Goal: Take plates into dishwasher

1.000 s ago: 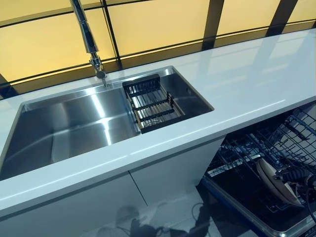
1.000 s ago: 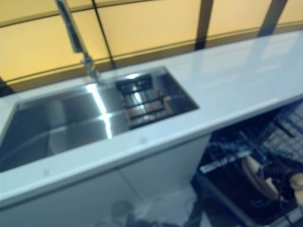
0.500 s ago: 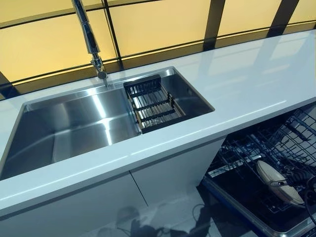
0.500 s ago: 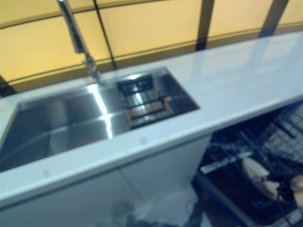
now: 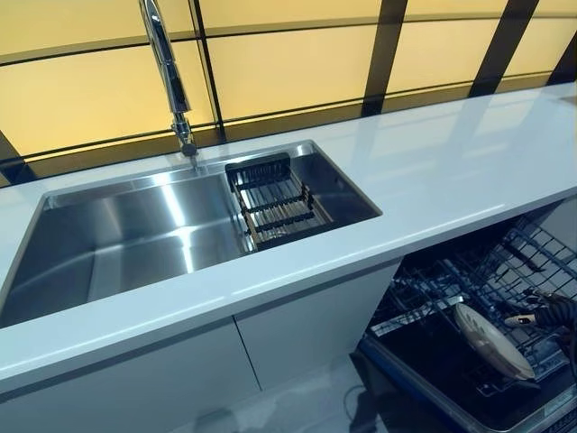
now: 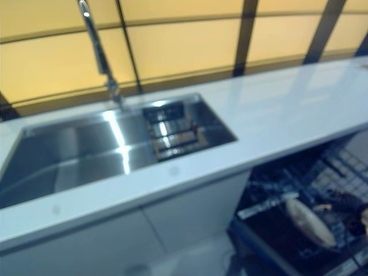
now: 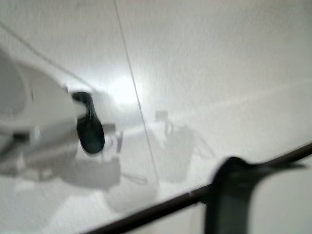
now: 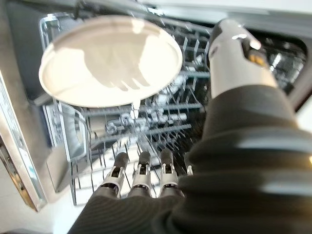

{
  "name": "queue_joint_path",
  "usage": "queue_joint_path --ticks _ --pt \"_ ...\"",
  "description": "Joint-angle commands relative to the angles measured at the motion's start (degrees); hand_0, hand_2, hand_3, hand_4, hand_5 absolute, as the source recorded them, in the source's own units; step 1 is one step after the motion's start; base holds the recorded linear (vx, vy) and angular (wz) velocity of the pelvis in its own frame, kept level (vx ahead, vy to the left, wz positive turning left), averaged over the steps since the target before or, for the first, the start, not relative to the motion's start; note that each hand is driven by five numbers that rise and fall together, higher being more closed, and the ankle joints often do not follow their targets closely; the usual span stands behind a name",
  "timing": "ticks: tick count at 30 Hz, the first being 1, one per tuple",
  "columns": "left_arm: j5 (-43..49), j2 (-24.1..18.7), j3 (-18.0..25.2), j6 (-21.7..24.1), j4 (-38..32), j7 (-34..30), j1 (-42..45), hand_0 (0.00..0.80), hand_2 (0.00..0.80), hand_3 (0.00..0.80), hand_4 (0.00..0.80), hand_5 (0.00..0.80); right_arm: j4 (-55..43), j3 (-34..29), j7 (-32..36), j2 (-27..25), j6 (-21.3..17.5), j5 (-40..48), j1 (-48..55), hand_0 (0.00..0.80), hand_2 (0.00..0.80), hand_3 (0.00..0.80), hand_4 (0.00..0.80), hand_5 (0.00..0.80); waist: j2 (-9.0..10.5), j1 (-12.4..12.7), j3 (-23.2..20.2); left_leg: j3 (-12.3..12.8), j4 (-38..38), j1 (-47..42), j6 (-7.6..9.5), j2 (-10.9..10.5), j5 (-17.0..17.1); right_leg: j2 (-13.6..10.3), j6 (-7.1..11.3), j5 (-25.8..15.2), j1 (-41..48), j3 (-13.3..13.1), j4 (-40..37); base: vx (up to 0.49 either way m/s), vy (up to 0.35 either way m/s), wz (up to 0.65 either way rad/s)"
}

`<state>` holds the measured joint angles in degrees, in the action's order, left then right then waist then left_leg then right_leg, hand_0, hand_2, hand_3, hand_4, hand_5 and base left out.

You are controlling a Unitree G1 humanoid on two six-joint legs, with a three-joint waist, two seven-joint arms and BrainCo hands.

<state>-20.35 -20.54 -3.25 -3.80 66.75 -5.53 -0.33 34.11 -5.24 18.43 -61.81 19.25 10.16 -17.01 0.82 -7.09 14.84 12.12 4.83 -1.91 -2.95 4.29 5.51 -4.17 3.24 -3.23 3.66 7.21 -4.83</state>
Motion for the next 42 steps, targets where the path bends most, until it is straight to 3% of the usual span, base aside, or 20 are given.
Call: queue_joint_path --ticks 1,3,5,7,8,9,12,15,19,21,23,25,26,27,28,30,34,37,40,42 --pt "3.3 -2.8 1.3 -2.5 4.9 4.2 -1.0 0.0 0.0 0.0 0.0 0.0 0.7 -4.0 -3.7 -5.7 -0.5 2.7 1.5 0.0 0.0 0.0 0.0 0.0 2.97 1.1 -3.5 -2.1 -2.7 -3.8 -0.25 3.0 -7.4 0.8 0.16 7.5 -2.5 2.8 9.5 0.069 -0.174 0.12" --pt "3.6 -3.0 1.8 -2.6 5.3 4.7 -0.6 0.0 0.0 0.0 0.0 0.0 1.4 -4.9 -4.2 -6.4 -0.4 3.2 2.2 0.0 0.0 0.0 0.0 0.0 3.18 1.3 -3.6 -2.4 -2.6 -4.1 -0.71 3.4 -7.1 1.1 -0.15 7.6 -2.3 3.3 9.4 0.045 -0.118 0.15" --pt "3.9 -3.2 2.4 -2.4 5.7 5.4 0.5 0.0 0.0 0.0 0.0 0.0 4.3 -7.5 -4.8 -7.9 -0.2 4.1 3.4 0.0 0.0 0.0 0.0 0.0 3.34 1.9 -3.6 -2.3 -1.3 -3.7 -2.17 4.7 -4.5 2.1 -0.48 7.6 -1.5 4.4 8.6 0.04 -0.156 0.13" --pt "3.3 -2.8 2.4 -1.5 5.7 5.8 0.8 0.0 0.0 0.0 0.0 0.0 11.1 -11.5 -5.2 -10.4 -1.8 3.2 4.7 0.0 0.0 0.0 0.0 0.0 3.58 3.3 -2.2 -2.0 -1.2 1.8 -4.89 6.7 0.1 3.2 -0.31 6.8 -0.1 4.3 6.3 -0.099 -0.171 0.16" --pt "3.4 -2.7 2.5 -1.6 5.6 5.3 0.4 0.0 0.0 0.0 0.0 0.0 12.9 -12.7 -5.5 -11.1 -1.7 3.7 5.1 0.0 0.0 0.0 0.0 0.0 3.9 3.3 -1.7 -1.0 -3.6 3.2 -4.71 7.1 -0.2 2.9 -0.4 6.6 -0.3 4.8 6.0 -0.226 -0.172 0.11" --pt "3.5 -2.5 2.3 -1.5 5.3 4.4 -0.5 0.0 0.0 0.0 0.0 0.0 15.8 -15.0 -5.4 -12.1 -1.5 2.4 6.2 0.0 0.0 0.0 0.0 0.0 4.56 2.4 -1.7 1.7 -7.6 2.3 -3.84 7.0 -3.3 1.7 -0.65 5.9 -1.6 6.6 5.7 -0.214 -0.077 0.03" --pt "5.1 -1.7 1.7 -1.5 5.8 2.9 -2.2 0.0 0.0 0.0 0.0 0.0 21.0 -21.6 -5.2 -12.1 -3.2 2.3 12.6 0.0 0.0 0.0 0.0 0.0 5.35 -0.3 -3.6 5.1 -11.8 -3.6 -2.47 5.8 -8.6 0.1 -1.47 4.3 -4.9 10.5 6.0 -0.239 0.017 0.23" --pt "5.3 -2.1 1.0 -2.7 5.8 2.2 -3.8 0.0 0.0 0.0 0.0 0.0 25.0 -27.4 -4.9 -11.1 -4.7 2.8 19.1 0.0 0.0 0.0 0.0 0.0 3.89 -2.4 -5.5 2.4 -17.6 -9.2 -3.63 4.8 -8.8 2.5 -2.32 4.7 -6.7 10.4 5.7 -0.138 -0.016 0.27" --pt "4.6 -1.7 -0.5 -3.2 6.6 1.6 -5.4 0.0 0.0 0.0 0.0 0.0 27.6 -29.3 -3.7 -9.1 -5.6 3.4 22.2 0.0 0.0 0.0 0.0 0.0 2.27 -3.3 -6.4 -0.3 -21.8 -10.6 -5.14 2.2 -6.9 4.4 -3.17 3.7 -9.2 11.5 4.9 -0.289 0.025 0.35" --pt "4.0 -1.2 -1.5 -3.4 6.3 2.3 -6.1 0.0 0.0 0.0 0.0 0.0 28.5 -27.5 -3.7 -7.8 -4.4 3.0 21.3 0.0 0.0 0.0 0.0 0.0 1.37 -3.5 -6.2 -1.0 -18.9 -11.4 -3.97 -0.1 -9.6 4.9 -2.37 2.9 -12.6 11.6 6.3 -0.402 0.104 0.13" --pt "3.9 -1.3 -2.1 -3.5 5.9 2.7 -7.2 0.0 0.0 0.0 0.0 0.0 29.5 -25.8 -4.6 -6.9 -2.4 3.6 19.9 0.0 0.0 0.0 0.0 0.0 1.19 -3.8 -5.0 0.5 -13.3 -12.7 -1.62 -1.1 -15.2 3.7 -0.7 1.8 -17.2 12.0 10.0 -0.333 0.122 0.49" --pt "3.6 -1.2 -2.3 -3.8 5.9 2.9 -8.0 0.0 0.0 0.0 0.0 0.0 31.1 -24.7 -5.1 -6.5 -0.7 4.9 18.7 0.0 0.0 0.0 0.0 0.0 1.27 -4.2 -4.4 1.5 -11.9 -13.4 -0.34 -1.5 -18.3 2.6 0.35 1.1 -19.5 12.3 12.0 -0.354 0.122 -0.1" --pt "3.4 -1.3 -3.0 -4.3 6.2 3.3 -9.4 0.0 0.0 0.0 0.0 0.0 33.2 -23.6 -5.7 -5.5 2.1 6.1 17.4 0.0 0.0 0.0 0.0 0.0 1.52 -4.1 -3.6 1.7 -11.0 -13.1 1.02 -1.8 -20.8 1.5 1.52 0.2 -21.4 12.2 13.4 -0.521 0.133 0.04" --pt "3.0 -1.5 -3.2 -4.7 6.7 4.1 -10.0 0.0 0.0 0.0 0.0 0.0 34.8 -21.8 -5.4 -3.6 5.1 5.5 15.7 0.0 0.0 0.0 0.0 0.0 1.99 -3.5 -2.8 0.3 -10.4 -12.3 1.9 -2.7 -22.2 1.1 2.8 -1.4 -22.1 11.7 13.1 -0.59 0.107 0.49" --pt "2.8 -1.7 -2.8 -5.0 7.7 4.9 -9.7 0.0 0.0 0.0 0.0 0.0 37.5 -19.4 -3.8 -1.9 9.3 3.2 14.8 0.0 0.0 0.0 0.0 0.0 2.47 -2.6 -2.5 -0.3 -10.2 -11.8 2.1 -3.3 -22.3 1.0 3.54 -2.7 -21.3 12.3 11.4 -0.446 0.059 0.57" --pt "2.5 -2.1 -2.1 -5.2 8.5 5.1 -9.1 0.0 0.0 0.0 0.0 0.0 40.3 -17.5 -1.6 -0.9 11.8 0.8 14.4 0.0 0.0 0.0 0.0 0.0 3.3 -1.4 -2.3 -0.4 -10.2 -10.6 3.15 -4.0 -22.6 1.1 3.95 -3.9 -19.4 12.8 8.9 -0.313 0.014 0.48" --pt "2.3 -2.3 -1.1 -5.1 8.8 5.7 -8.5 0.0 0.0 0.0 0.0 0.0 42.1 -15.9 -0.9 1.1 11.5 1.4 14.3 0.0 0.0 0.0 0.0 0.0 4.55 -0.1 -1.4 -1.1 -10.2 -8.8 4.55 -5.3 -22.8 0.3 4.97 -7.1 -18.3 13.1 5.6 -0.229 0.037 -0.04" --pt "2.0 -2.6 -0.2 -3.7 9.5 5.5 -8.1 0.0 0.0 0.0 0.0 0.0 40.9 -15.7 -2.6 1.7 12.2 2.9 13.5 0.0 0.0 0.0 0.0 0.0 4.07 0.0 -2.4 -0.8 -10.8 -10.4 4.01 -5.8 -22.8 0.0 4.55 -7.1 -18.2 14.2 2.3 -0.401 0.129 0.03" --pt "3.9 -3.1 -1.5 -2.7 7.5 4.9 -8.5 0.0 0.0 0.0 0.0 0.0 39.0 -13.6 -3.0 3.5 13.1 2.2 12.7 0.0 0.0 0.0 0.0 0.0 4.34 0.5 -1.5 -0.1 -16.8 -7.3 4.66 -6.9 -24.9 -2.2 6.11 -7.9 -19.1 13.2 0.0 -0.355 0.07 -0.09" --pt "5.6 -4.1 -2.1 -3.9 6.3 4.1 -8.8 0.0 0.0 0.0 0.0 0.0 38.3 -13.8 -2.9 5.0 12.8 -0.1 14.6 0.0 0.0 0.0 0.0 0.0 5.3 -0.5 0.8 1.0 -17.1 -6.6 5.1 -7.1 -22.6 -5.3 6.15 -11.1 -20.4 11.2 2.2 -0.361 -0.002 -0.15"
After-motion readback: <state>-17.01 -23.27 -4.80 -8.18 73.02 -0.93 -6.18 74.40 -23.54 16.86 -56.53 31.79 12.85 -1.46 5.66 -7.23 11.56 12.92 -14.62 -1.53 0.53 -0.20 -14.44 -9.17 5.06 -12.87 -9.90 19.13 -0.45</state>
